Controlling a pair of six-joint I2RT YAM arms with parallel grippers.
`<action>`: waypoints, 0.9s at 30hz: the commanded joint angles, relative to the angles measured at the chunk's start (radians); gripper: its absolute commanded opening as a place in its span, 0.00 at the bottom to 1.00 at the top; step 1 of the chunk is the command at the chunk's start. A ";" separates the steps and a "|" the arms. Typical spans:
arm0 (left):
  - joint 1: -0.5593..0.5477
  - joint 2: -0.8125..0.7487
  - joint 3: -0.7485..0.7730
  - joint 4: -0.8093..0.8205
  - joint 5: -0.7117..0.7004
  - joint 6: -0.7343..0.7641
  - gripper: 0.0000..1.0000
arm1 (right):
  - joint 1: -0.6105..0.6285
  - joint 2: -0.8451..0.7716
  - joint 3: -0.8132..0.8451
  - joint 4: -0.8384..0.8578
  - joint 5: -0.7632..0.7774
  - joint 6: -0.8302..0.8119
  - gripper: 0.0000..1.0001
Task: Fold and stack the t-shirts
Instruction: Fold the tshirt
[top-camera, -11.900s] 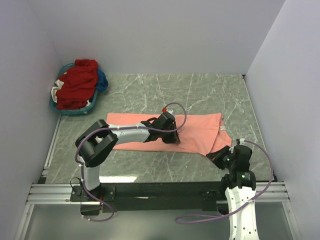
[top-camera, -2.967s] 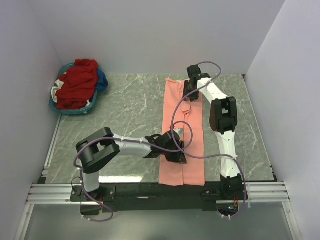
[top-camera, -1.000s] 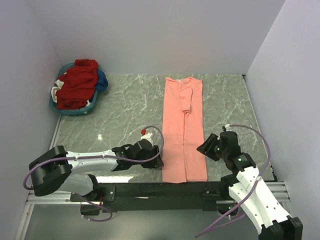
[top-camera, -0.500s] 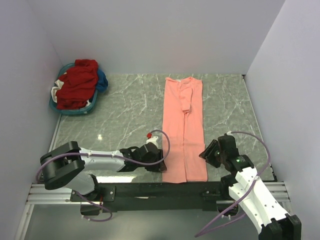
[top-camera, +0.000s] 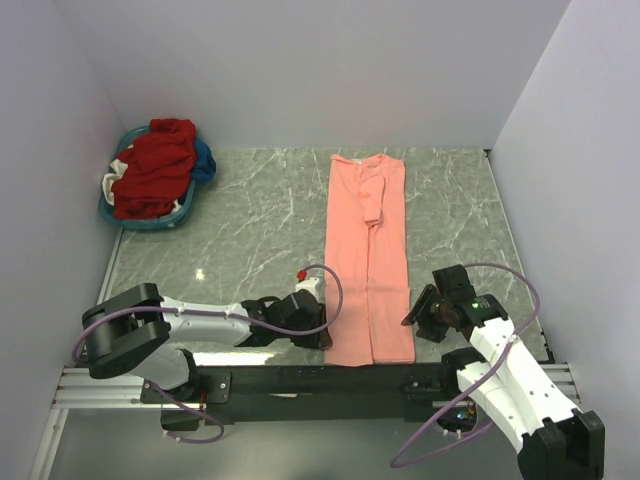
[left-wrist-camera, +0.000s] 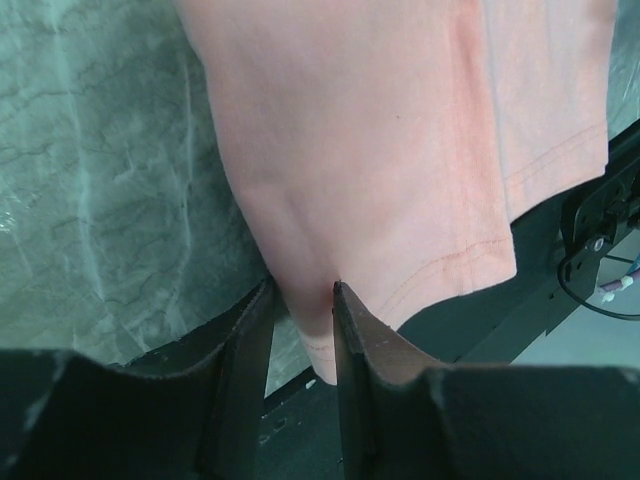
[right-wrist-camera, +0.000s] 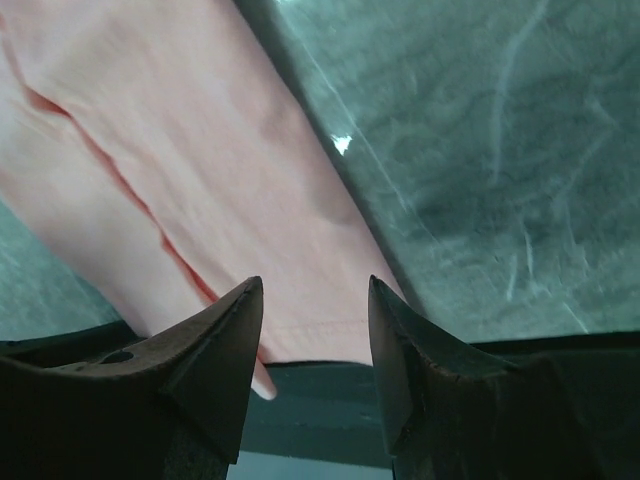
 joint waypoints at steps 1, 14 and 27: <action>-0.019 -0.006 -0.006 -0.019 0.018 0.013 0.36 | 0.007 0.017 0.020 -0.079 -0.026 -0.011 0.54; -0.028 -0.055 -0.046 -0.026 0.050 0.016 0.42 | 0.007 0.026 -0.017 -0.159 -0.077 -0.029 0.53; -0.086 -0.021 -0.049 -0.003 0.052 -0.013 0.46 | 0.005 0.077 -0.065 -0.151 -0.146 -0.029 0.53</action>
